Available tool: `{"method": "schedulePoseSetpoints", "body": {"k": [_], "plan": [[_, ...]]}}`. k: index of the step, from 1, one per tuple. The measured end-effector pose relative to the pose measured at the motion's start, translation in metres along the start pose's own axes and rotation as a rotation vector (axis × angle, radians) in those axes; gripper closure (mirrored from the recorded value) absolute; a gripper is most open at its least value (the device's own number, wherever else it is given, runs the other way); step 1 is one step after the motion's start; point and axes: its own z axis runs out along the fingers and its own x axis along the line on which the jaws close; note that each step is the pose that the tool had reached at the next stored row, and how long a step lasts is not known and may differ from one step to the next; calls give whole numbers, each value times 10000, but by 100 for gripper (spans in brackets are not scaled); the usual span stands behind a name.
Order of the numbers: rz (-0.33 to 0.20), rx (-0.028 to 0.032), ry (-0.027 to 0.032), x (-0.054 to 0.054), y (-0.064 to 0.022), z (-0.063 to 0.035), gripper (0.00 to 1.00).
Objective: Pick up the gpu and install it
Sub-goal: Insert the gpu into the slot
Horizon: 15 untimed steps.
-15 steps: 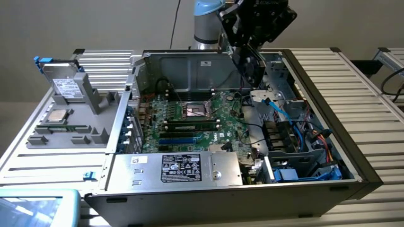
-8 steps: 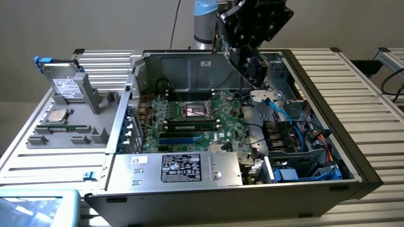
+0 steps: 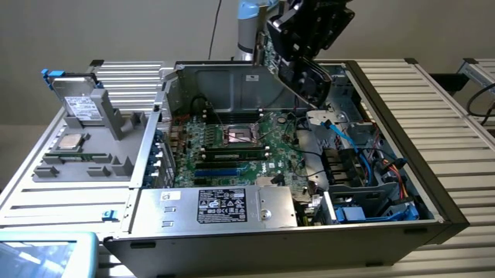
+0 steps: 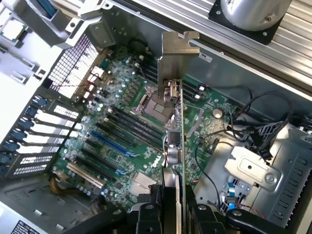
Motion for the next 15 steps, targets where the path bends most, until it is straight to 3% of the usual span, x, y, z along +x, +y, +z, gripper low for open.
{"method": "schedulePoseSetpoints", "body": {"k": [15], "plan": [[-2690,99,429,-1,-3,22,71]]}}
